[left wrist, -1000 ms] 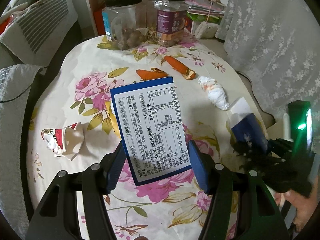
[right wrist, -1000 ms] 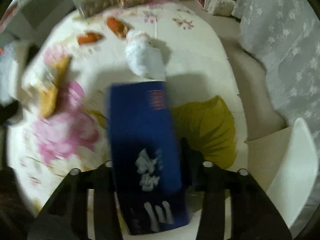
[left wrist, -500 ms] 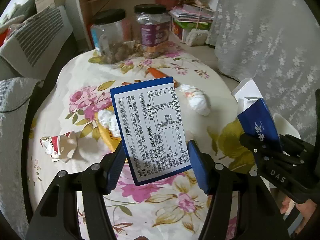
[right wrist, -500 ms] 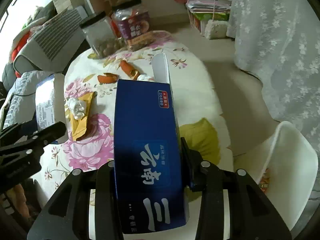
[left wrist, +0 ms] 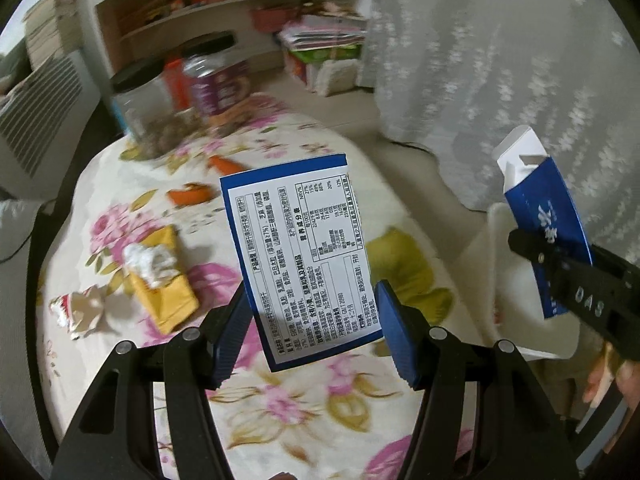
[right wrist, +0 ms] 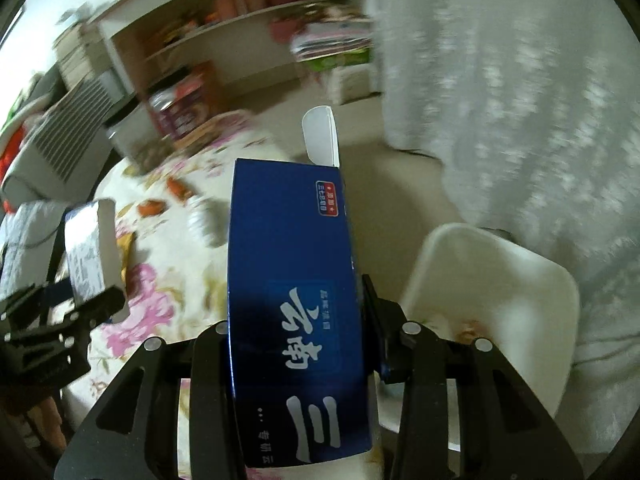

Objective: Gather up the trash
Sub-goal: 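Drop the blue box into the bin with the right gripper while the left follows, then open the left gripper over the white bin to drop the label box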

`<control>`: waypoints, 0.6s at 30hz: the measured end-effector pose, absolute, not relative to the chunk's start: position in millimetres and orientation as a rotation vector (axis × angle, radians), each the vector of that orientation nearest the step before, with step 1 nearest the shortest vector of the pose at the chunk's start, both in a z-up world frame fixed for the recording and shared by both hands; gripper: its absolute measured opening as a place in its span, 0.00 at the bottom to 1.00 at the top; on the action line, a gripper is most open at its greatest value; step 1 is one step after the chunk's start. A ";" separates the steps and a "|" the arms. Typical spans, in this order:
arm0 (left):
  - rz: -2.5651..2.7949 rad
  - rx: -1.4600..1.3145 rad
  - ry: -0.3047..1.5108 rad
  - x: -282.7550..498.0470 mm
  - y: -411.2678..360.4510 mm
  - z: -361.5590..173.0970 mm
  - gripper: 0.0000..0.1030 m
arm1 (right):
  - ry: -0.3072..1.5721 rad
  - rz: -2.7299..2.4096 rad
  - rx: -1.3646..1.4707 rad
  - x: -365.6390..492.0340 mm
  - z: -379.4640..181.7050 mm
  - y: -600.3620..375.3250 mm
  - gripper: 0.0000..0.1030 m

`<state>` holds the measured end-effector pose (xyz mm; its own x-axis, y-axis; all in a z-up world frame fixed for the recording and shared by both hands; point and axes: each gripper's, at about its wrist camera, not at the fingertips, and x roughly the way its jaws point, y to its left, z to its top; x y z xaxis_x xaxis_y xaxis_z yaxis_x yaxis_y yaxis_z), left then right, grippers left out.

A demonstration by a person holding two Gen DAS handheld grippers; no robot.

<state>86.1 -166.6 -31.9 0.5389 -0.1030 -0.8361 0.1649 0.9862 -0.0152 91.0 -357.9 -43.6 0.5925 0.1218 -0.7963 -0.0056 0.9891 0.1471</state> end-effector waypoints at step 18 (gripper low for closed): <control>-0.530 0.133 0.988 71.1 -356.5 -29.5 0.64 | 0.790 -0.450 0.343 48.1 -27.7 -537.2 0.93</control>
<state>71.1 -356.5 -29.5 0.4351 -0.3658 -0.8228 0.4836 0.8657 -0.1292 48.1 -537.2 -27.7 0.6181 -0.2571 -0.7429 0.5075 0.8522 0.1274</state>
